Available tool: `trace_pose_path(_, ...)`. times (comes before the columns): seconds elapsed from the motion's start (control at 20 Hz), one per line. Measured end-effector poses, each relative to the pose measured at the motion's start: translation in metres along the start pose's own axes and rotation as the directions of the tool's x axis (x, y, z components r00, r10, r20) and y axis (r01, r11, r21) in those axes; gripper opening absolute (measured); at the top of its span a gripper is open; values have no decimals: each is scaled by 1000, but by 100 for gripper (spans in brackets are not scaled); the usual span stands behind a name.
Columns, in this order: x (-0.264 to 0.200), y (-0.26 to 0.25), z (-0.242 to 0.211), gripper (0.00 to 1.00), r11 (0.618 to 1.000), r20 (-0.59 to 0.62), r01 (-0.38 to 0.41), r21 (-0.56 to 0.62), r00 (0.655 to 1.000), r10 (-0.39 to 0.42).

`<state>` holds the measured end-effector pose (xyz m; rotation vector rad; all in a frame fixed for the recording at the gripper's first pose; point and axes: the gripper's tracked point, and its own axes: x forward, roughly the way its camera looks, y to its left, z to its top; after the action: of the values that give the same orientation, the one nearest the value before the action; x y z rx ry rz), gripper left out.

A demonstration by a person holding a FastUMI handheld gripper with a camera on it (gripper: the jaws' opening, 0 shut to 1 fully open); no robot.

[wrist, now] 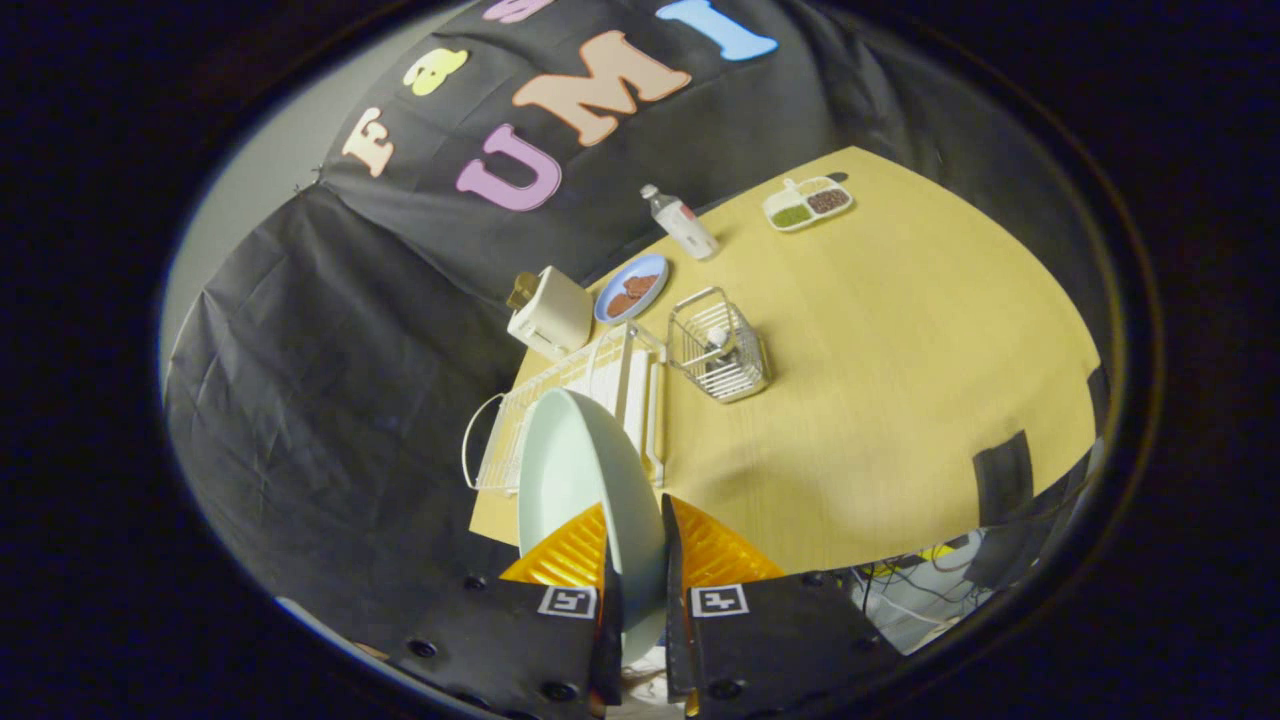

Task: Take the plate from the dish rack, then take the spoon from the basket and place it into the plate.

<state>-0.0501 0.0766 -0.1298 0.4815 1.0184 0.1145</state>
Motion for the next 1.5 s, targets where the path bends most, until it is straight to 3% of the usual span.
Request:
trace_pose_path(0.45,22,-64,-50,20,981,24,-58,186,998,54)
trace_pose_path(0.7,47,-96,-55,20,973,37,-20,228,999,12)
trace_pose_path(0.95,68,-95,-43,20,968,47,-26,248,999,15)
trace_pose_path(1.5,107,-124,-31,21,955,19,74,286,996,-83)
